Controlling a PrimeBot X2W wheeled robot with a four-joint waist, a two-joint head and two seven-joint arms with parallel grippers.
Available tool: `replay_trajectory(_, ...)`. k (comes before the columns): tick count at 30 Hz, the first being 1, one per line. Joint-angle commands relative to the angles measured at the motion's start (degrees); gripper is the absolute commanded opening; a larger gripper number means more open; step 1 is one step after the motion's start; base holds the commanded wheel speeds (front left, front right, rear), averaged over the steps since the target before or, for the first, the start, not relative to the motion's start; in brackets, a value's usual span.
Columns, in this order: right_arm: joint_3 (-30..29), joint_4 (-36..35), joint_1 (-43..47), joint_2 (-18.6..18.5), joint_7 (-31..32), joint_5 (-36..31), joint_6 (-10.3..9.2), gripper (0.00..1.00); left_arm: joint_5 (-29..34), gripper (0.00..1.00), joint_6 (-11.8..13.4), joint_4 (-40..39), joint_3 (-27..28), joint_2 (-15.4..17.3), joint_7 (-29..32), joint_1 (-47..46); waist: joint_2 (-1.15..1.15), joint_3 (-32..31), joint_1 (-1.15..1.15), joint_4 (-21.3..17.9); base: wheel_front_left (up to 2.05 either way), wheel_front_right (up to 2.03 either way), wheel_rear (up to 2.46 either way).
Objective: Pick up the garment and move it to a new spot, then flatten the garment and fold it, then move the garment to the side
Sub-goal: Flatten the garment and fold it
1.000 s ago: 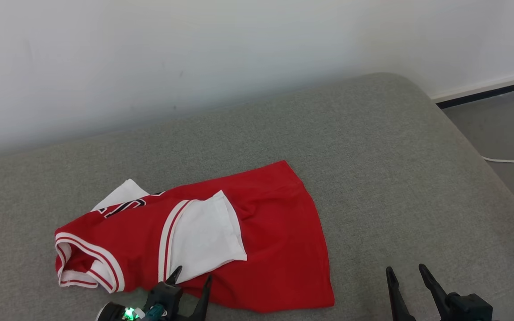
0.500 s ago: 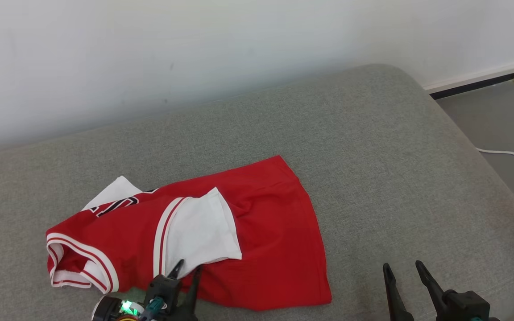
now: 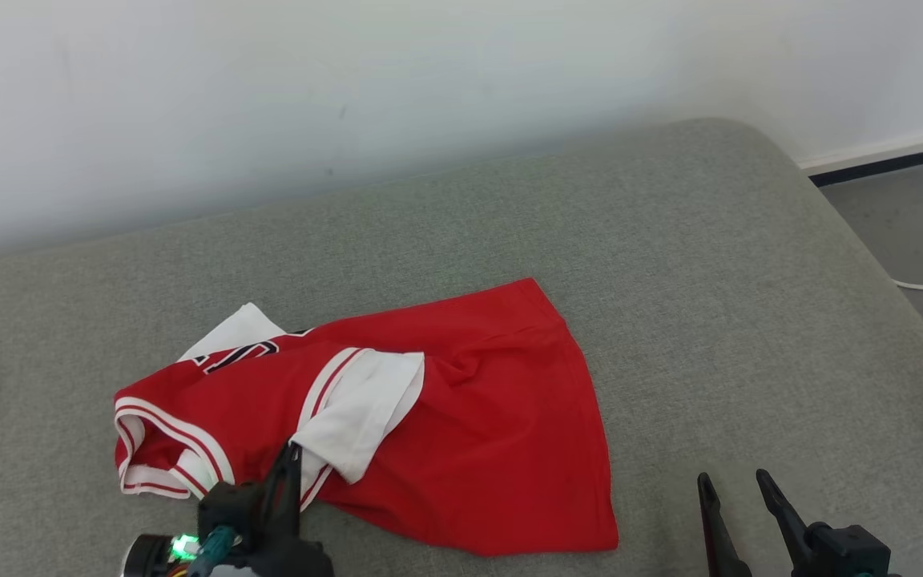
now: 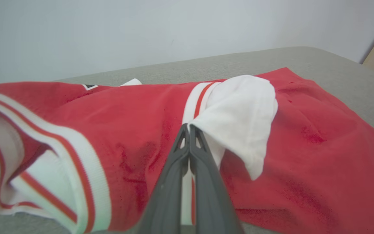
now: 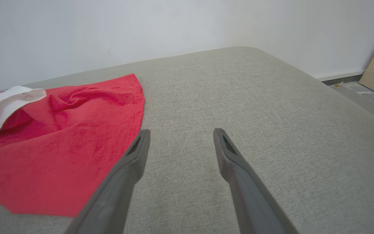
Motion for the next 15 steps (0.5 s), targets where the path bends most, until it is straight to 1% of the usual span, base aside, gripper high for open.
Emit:
replay_trajectory(1, -0.16, 0.1, 0.36, 0.05, -0.3, 0.43, -0.13, 1.0, -0.79, 0.0, 0.02, -1.16, 0.79, 0.59, -0.18, 1.82, 0.0, -0.09, 0.0, 1.47, 0.0, 0.0, 0.0)
replay_trajectory(8, -0.1, -0.03, 0.67, 0.06, 0.05, 0.28, -0.13, 1.0, -2.47, 0.0, -0.48, -6.04, 4.8, 2.08, -0.19, 6.87, 0.0, -0.68, 0.0, 4.8, 0.0, 0.0, 0.0)
replay_trajectory(15, 0.18, -0.28, 1.08, 0.05, 0.47, 0.01, -0.13, 1.0, -4.97, 0.0, -0.79, -8.38, 8.56, 2.81, -0.18, 9.01, 0.0, -1.71, 0.0, 6.48, 0.0, 0.0, 0.0)
